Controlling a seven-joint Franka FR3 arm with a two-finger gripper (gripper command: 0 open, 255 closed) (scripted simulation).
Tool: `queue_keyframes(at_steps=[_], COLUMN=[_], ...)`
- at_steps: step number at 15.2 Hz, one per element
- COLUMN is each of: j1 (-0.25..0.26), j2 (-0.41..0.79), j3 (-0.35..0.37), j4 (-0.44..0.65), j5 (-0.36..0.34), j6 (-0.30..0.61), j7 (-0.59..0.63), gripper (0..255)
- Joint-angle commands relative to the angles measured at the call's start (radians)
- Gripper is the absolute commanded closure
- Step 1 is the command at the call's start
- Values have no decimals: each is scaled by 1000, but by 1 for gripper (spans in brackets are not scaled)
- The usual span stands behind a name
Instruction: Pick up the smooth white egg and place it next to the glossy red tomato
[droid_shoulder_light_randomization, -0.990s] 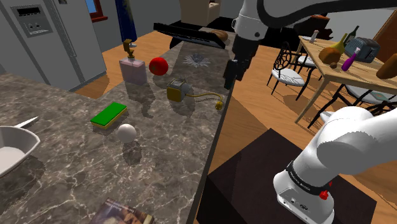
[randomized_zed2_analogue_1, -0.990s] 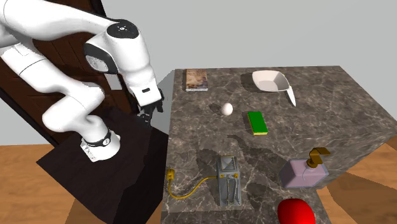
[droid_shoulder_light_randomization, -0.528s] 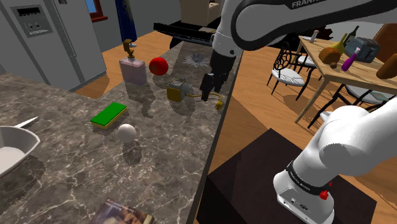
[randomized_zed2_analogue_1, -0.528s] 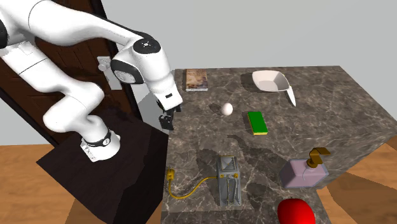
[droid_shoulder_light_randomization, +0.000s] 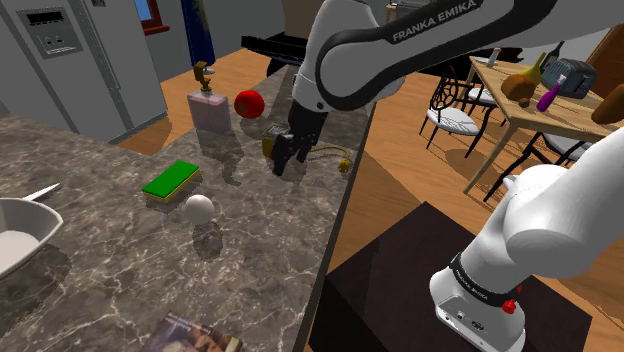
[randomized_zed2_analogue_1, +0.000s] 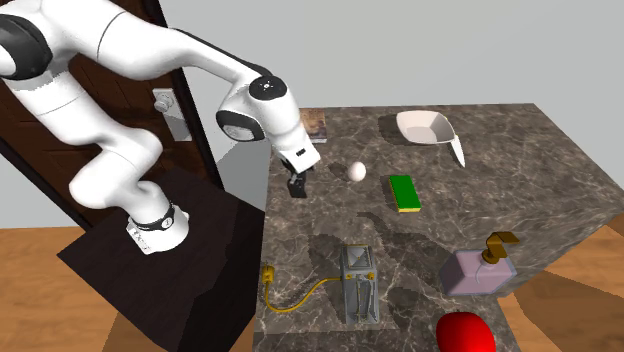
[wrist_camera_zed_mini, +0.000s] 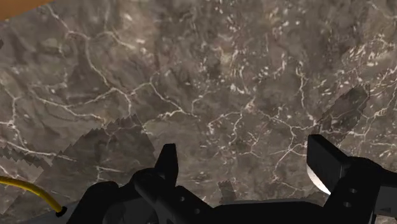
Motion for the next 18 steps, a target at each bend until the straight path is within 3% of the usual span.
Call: queue_keyframes(at_steps=[1,11,14,18], j1=[15,85,110,125], j2=[64,385,481,535], j3=[16,89,103,101], j4=[30,240,323,349], j5=[20,58,48,33], j6=[58,287,337,372], j7=[-1,14,26,35], gripper=[0,0,0,0])
